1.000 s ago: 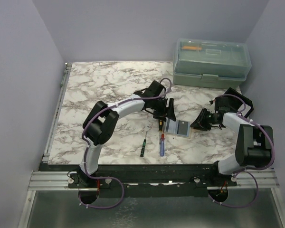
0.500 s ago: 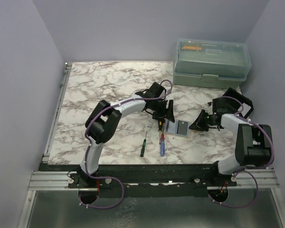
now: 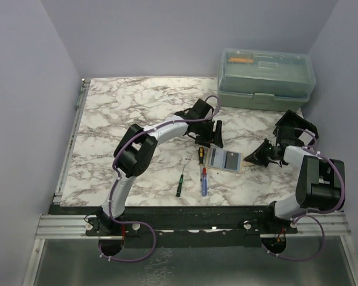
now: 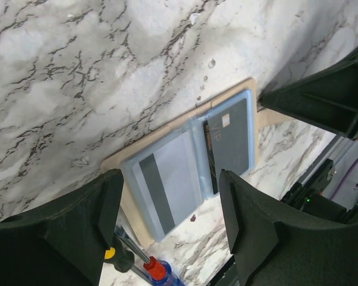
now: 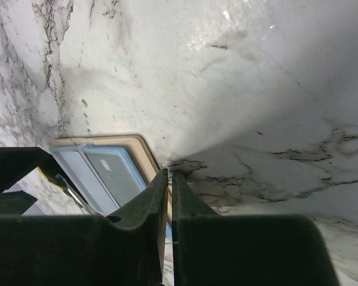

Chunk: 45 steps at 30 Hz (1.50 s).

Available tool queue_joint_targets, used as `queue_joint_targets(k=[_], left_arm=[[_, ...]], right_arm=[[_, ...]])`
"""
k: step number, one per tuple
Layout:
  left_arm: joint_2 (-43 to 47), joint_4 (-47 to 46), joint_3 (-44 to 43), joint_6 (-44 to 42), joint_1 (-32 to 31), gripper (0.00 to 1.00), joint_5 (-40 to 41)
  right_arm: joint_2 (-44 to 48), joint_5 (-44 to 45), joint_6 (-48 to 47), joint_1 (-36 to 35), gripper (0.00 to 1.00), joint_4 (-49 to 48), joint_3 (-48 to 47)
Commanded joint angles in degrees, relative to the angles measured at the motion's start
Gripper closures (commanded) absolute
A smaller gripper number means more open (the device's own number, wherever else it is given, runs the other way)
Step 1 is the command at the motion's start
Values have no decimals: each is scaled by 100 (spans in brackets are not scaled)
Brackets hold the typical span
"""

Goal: Put the credit cards into the card holder
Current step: Close the card holder at the center of the board.

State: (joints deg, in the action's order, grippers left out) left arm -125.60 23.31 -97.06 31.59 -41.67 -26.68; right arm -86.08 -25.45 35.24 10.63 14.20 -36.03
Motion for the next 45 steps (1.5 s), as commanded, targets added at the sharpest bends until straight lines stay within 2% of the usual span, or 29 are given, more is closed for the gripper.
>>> queue_joint_targets(k=[1, 11, 18, 24, 34, 45], left_arm=[[-258, 261, -217, -203, -8, 28, 397], [-357, 753, -98, 3, -127, 26, 1371], [-373, 739, -83, 389, -177, 31, 378], [-30, 447, -127, 621, -177, 34, -34], [230, -759, 49, 1662, -206, 38, -1070], [-56, -1434, -132, 2241, -547, 37, -1226]], right_arm=[[-5, 807, -64, 48, 90, 131, 258], [-40, 750, -141, 50, 91, 79, 245], [-75, 664, -175, 44, 91, 42, 256], [-178, 551, -193, 46, 93, -21, 273], [-130, 422, -211, 49, 96, -79, 351], [-140, 360, -159, 45, 96, -121, 375]])
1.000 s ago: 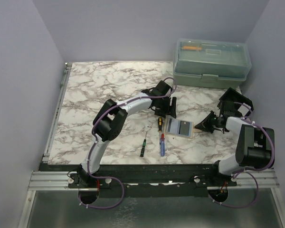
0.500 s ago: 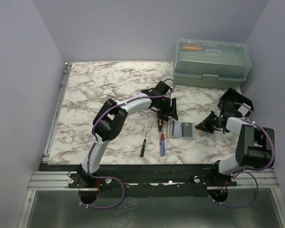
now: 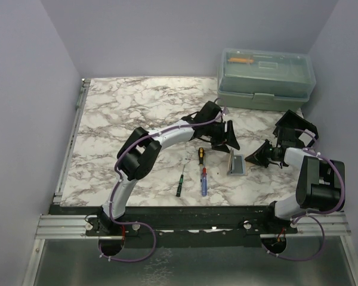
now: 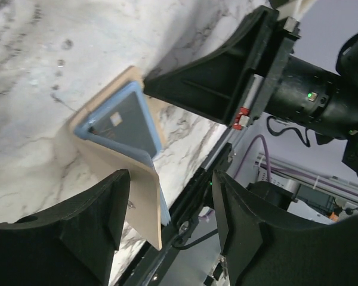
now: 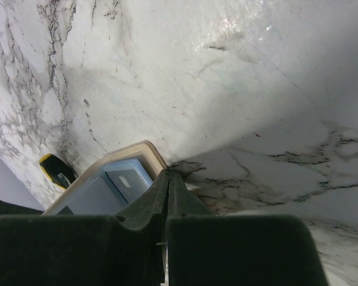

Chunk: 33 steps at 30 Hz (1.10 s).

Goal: Put the credit cards into the card holder
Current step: Close the card holder at the center of the board.

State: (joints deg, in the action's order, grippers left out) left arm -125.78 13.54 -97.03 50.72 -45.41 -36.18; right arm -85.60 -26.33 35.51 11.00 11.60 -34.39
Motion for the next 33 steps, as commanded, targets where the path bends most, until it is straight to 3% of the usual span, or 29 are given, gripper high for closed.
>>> queue_joint_targets(k=[1, 5, 9, 16, 18, 24, 28, 33], left_arm=[[-166, -526, -175, 402, -208, 37, -316], [-478, -1152, -76, 714, -240, 37, -428], [-353, -1231, 30, 551, -207, 34, -377], [280, -1272, 616, 146, -124, 29, -512], [288, -1460, 818, 232, -127, 33, -642], [-6, -2190, 1113, 748, -232, 60, -889], [-235, -2306, 932, 904, -261, 65, -842], [-551, -2309, 646, 1023, -263, 66, -778]], right_arm=[[-171, 422, -185, 14, 96, 166, 190], [101, 641, -278, 9, 92, 483, -122], [404, 1036, -610, 225, 82, 1039, -582], [681, 294, -851, 525, 74, 1366, -821], [721, 127, -834, 525, 71, 1414, -764], [870, 118, -896, 525, 60, 1535, -789], [881, 166, -884, 530, 59, 1625, -777], [736, 329, -778, 518, 69, 1806, -814]])
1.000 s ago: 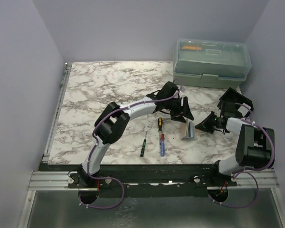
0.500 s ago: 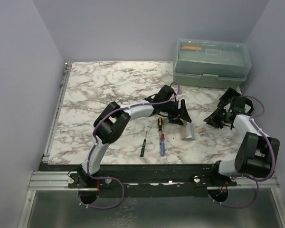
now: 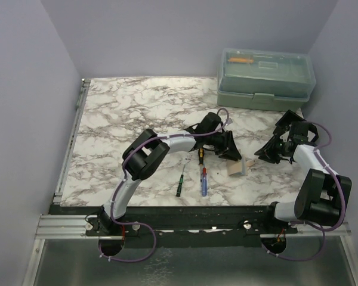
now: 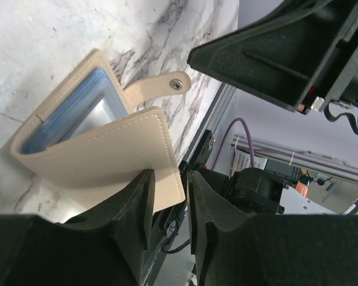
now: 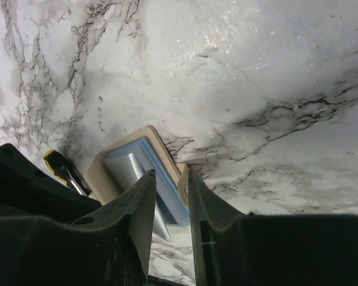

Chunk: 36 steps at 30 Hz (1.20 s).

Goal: Put the credit cards into the card holder
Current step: Close the card holder at the center of the board.

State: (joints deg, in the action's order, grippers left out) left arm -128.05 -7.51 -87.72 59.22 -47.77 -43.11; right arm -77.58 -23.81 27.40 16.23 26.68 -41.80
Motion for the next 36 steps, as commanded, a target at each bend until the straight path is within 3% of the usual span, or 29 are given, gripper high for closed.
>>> queue_joint_targets(k=[1, 20, 28, 36], left_arm=[[-374, -207, -323, 184, -24, 66, -58], [-932, -11, -651, 110, 109, 66, 22], [-966, 12, -671, 91, 127, 67, -5], [-1006, 21, -682, 81, 137, 69, -13]], right_arm=[[-64, 63, 58, 2, 71, 307, -69], [-139, 22, 144, -53, 82, 481, -9], [-210, -77, 111, -119, 82, 495, -13], [26, -211, 54, -146, 100, 549, -43]])
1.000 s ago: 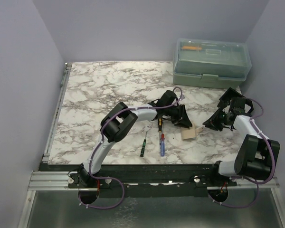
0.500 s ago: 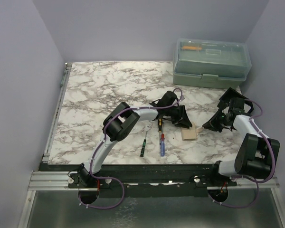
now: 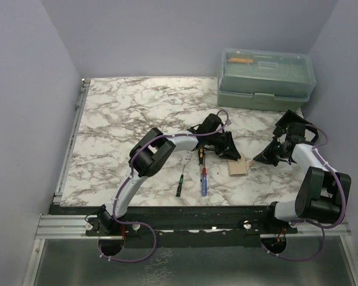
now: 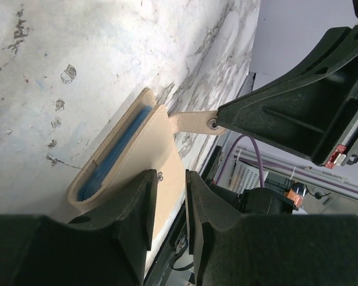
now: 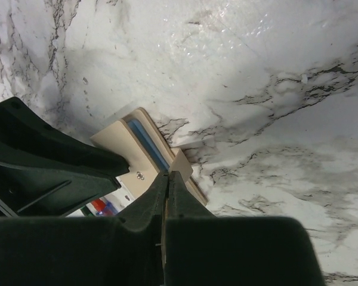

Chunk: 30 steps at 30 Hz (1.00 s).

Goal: Put the credit cards into the card holder
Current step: Close the card holder at the center of the board.

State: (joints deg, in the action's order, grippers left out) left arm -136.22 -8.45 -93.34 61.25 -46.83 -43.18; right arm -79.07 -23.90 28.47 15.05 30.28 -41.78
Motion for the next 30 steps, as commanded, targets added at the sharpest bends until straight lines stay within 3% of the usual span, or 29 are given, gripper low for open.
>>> queue_joint_targets(k=[1, 12, 18, 30], left_arm=[[-193, 113, -123, -121, 47, 69, -6], [-199, 111, -73, -132, 42, 72, 71], [-112, 105, 40, -148, 42, 74, 129], [143, 98, 162, -179, 48, 74, 168]], right_arm=[[170, -280, -76, -24, 100, 178, -45], [-213, -1206, -492, -395, 100, -31, -100], [-546, -1158, -455, -800, 100, -112, -166], [-749, -769, -315, -811, 100, -358, -134]])
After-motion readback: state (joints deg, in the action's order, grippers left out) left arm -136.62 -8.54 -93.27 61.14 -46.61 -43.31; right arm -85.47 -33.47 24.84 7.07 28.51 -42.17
